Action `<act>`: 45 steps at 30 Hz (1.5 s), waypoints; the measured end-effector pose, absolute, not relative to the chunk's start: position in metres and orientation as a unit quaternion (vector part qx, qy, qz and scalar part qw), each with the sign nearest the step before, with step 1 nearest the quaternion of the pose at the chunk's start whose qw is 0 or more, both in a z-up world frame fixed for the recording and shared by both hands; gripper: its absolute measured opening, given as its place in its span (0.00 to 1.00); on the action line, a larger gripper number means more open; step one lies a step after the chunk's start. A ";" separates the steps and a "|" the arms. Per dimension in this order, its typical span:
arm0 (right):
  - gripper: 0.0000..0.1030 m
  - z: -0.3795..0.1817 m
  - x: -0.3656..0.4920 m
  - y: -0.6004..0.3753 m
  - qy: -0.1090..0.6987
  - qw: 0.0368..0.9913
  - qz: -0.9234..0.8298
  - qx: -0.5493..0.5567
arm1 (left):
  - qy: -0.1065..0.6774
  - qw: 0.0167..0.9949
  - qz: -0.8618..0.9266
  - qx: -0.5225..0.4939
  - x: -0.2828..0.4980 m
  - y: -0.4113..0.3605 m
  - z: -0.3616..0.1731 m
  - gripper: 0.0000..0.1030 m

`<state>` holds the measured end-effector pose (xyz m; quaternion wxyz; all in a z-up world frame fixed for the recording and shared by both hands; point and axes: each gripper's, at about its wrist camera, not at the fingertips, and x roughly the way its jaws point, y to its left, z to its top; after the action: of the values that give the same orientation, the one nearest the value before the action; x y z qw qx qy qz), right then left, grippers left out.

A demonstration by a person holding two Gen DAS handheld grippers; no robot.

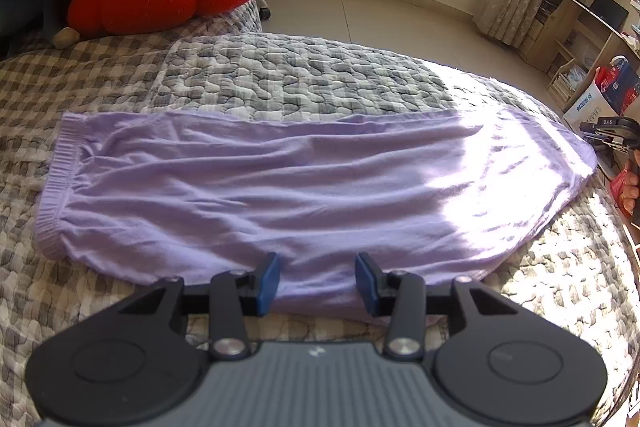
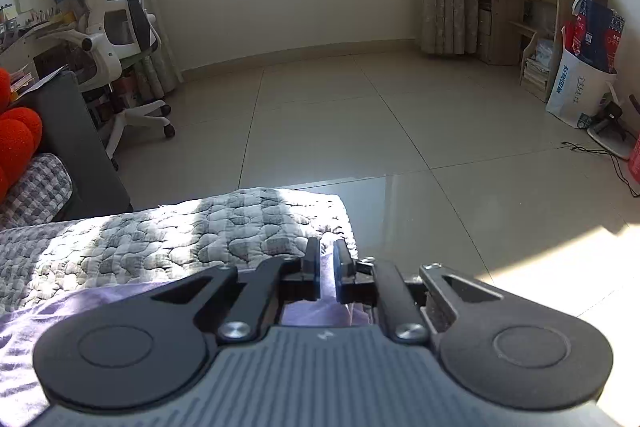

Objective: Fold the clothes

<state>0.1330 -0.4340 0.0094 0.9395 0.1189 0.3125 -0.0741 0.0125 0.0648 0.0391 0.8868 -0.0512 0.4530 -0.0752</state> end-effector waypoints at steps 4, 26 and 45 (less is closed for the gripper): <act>0.11 0.000 0.125 -0.469 0.320 0.928 -0.067 0.180 | 0.452 0.887 -0.077 -0.057 0.012 0.068 0.042 0.41; 0.12 0.019 0.118 -0.428 0.316 0.943 0.008 0.101 | 0.453 0.886 -0.087 -0.043 0.008 0.058 0.043 0.43; 0.12 0.004 0.107 -0.455 0.347 0.932 0.010 0.103 | 0.456 0.885 -0.088 -0.037 0.008 0.051 0.041 0.44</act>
<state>0.1067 -0.4552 0.0039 0.9321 0.1029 0.3472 0.0102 0.0082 0.0507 0.0406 0.8849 -0.0367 0.4560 -0.0880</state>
